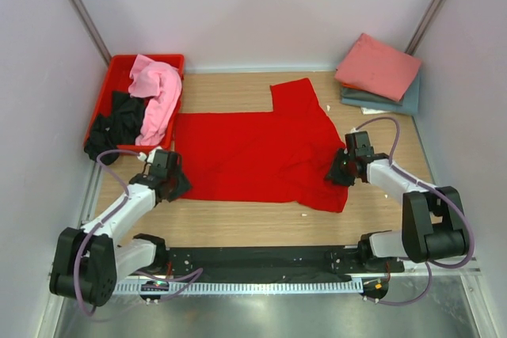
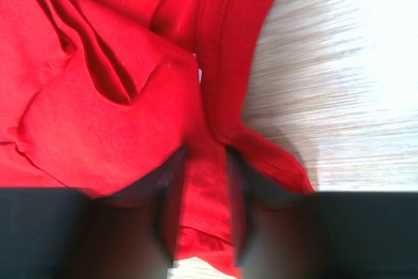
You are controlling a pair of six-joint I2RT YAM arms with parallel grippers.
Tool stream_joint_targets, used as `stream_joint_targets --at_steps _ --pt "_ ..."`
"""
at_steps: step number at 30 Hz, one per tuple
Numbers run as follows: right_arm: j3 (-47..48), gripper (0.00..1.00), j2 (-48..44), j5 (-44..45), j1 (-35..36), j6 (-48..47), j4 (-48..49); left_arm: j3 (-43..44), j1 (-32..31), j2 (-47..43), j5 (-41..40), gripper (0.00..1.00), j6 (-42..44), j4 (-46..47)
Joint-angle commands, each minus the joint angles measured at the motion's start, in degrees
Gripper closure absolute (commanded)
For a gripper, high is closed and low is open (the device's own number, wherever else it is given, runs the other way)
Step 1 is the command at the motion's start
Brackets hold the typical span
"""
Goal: Fold and stack the t-shirts
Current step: Fold the tshirt
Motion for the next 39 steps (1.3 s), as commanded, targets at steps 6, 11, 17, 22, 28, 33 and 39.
stream_joint_targets --at_steps 6,11,17,22,28,33,39 --pt "1.5 0.99 -1.3 -0.6 0.7 -0.4 2.1 3.2 0.2 5.2 -5.9 1.00 -1.8 5.0" --pt "11.7 0.99 -1.4 12.1 0.7 -4.4 -7.3 6.3 0.2 5.5 -12.3 1.00 0.4 1.9" --pt "21.3 0.99 0.8 25.0 0.7 -6.6 -11.3 6.3 1.8 2.1 -17.8 1.00 -0.4 -1.9" --pt "21.5 0.37 6.0 17.1 0.8 -6.0 -10.9 6.6 2.0 3.9 -13.2 1.00 -0.2 -1.4" --pt "13.6 0.13 -4.1 17.7 0.8 0.2 -10.4 6.1 2.0 5.8 -8.7 0.46 0.7 0.2" --pt "4.7 0.16 -14.6 7.9 0.7 5.7 -9.6 5.4 1.8 0.6 -8.0 0.29 0.6 -2.1" --pt "-3.2 0.17 -16.4 -0.9 0.9 7.0 -4.7 5.6 1.9 -5.5 -9.8 0.25 0.6 -4.7"
